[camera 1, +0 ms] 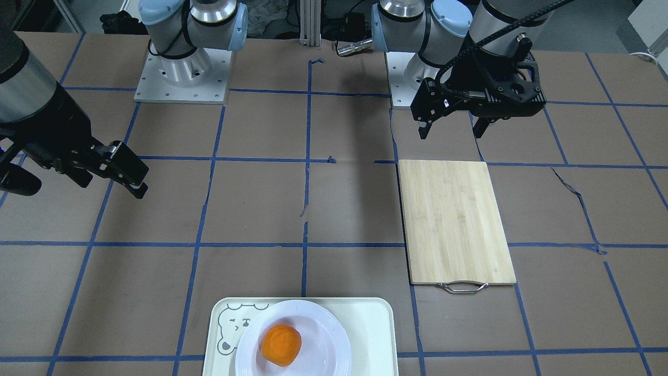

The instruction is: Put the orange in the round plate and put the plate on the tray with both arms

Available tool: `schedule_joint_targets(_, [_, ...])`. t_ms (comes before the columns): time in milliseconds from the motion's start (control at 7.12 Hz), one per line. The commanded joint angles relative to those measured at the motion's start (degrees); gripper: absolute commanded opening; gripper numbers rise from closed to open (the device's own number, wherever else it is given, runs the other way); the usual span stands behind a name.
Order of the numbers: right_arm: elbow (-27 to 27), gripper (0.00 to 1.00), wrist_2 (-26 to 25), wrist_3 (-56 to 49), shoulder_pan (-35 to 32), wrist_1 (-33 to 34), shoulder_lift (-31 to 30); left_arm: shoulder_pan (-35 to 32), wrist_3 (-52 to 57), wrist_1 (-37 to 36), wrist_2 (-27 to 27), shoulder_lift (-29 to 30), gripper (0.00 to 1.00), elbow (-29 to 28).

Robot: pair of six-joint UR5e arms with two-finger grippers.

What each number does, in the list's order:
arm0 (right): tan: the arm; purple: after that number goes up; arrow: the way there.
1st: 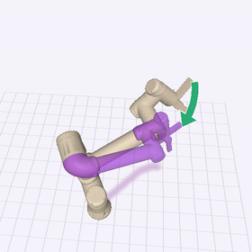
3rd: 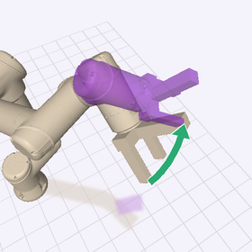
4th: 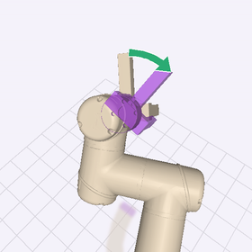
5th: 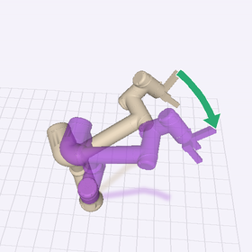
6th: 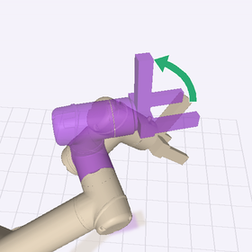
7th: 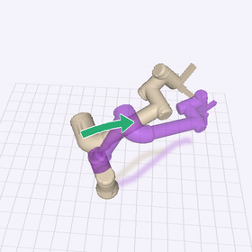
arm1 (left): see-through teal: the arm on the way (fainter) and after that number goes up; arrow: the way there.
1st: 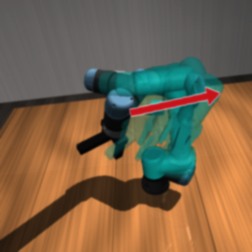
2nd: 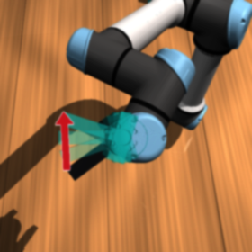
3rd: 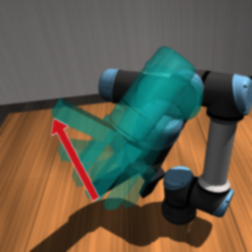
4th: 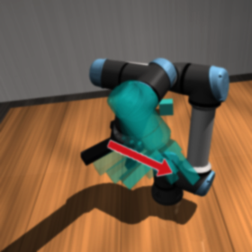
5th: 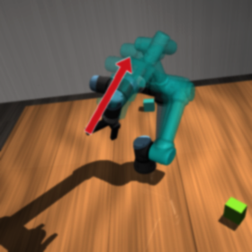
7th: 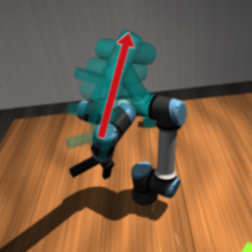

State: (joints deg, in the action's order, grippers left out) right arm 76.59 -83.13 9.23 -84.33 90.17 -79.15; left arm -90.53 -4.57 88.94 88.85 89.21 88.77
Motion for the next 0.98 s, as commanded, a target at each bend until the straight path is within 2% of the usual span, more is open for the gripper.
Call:
schedule_joint_targets(0, [-1.35,1.00,-0.54,0.17,-0.13,-2.09,-0.39,0.00,0.00,0.00,0.00,0.00,1.00,0.00])
schedule_joint_targets(421, [-1.79,1.00,-1.77,0.09,-1.00,-3.77,-0.48,0.00,0.00,0.09,0.00,0.00,1.00,0.00])
schedule_joint_targets(702, [-6.86,1.00,-4.93,0.00,-1.88,-8.66,0.39,0.00,0.00,0.00,0.00,0.00,1.00,0.00])
schedule_joint_targets(842, [-8.02,1.00,-4.50,0.00,-1.89,-8.78,1.00,0.00,0.00,0.00,0.00,0.00,1.00,0.00])
